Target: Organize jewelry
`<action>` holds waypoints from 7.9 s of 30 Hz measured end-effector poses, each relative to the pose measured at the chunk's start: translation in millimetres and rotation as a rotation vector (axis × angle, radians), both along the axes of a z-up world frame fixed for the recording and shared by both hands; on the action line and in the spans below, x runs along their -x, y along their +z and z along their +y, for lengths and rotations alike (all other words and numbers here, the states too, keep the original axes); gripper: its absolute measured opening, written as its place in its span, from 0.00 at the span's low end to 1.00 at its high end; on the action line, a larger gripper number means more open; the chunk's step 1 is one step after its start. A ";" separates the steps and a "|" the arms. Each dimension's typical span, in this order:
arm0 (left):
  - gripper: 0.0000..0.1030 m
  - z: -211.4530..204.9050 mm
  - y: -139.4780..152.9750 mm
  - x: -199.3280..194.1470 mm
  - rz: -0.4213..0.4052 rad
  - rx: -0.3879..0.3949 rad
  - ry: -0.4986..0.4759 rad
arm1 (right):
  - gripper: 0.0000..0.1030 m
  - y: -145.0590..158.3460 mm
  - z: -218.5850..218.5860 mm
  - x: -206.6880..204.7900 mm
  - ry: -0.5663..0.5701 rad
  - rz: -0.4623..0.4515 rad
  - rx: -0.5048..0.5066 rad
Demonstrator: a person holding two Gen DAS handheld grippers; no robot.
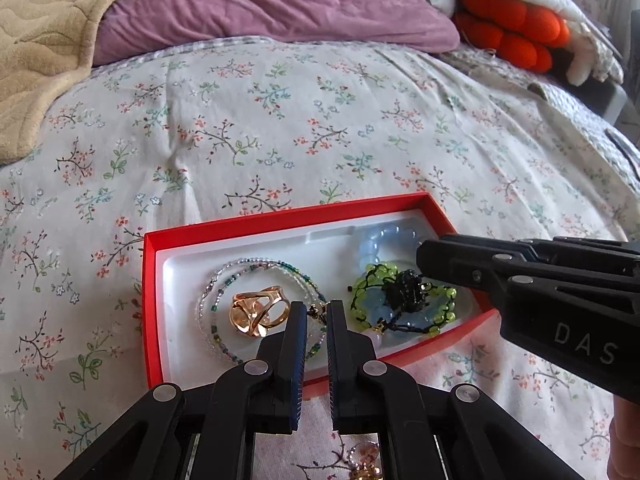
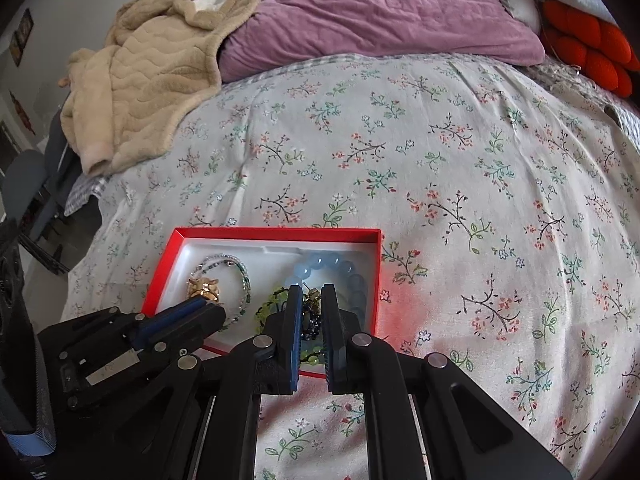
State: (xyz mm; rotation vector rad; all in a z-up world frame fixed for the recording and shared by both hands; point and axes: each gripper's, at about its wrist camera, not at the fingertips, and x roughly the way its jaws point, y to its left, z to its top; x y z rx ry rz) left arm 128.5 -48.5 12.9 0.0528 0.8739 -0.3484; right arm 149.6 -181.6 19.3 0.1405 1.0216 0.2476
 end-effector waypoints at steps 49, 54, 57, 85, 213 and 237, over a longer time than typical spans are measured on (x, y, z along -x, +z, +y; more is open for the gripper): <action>0.92 33.3 -25.6 71.6 0.200 -0.135 0.044 | 0.79 0.5 -20.1 86.2 0.028 0.160 0.284; 0.92 21.0 -30.4 77.3 0.184 -0.105 0.030 | 0.79 -7.8 -20.2 93.8 0.046 0.213 0.308; 0.88 14.9 -29.4 78.5 0.166 -0.051 0.031 | 0.79 -6.4 -22.7 96.4 0.048 0.211 0.305; 0.13 -6.7 -42.8 71.1 0.073 -0.023 -0.063 | 0.79 -16.5 -32.3 86.3 0.003 0.261 0.273; 0.84 27.8 31.0 37.3 0.040 -0.036 0.153 | 0.64 43.5 -18.0 42.9 -0.124 0.135 0.054; 0.99 47.3 3.7 88.1 0.178 -0.120 0.345 | 1.00 18.3 8.7 105.9 -0.076 0.165 0.303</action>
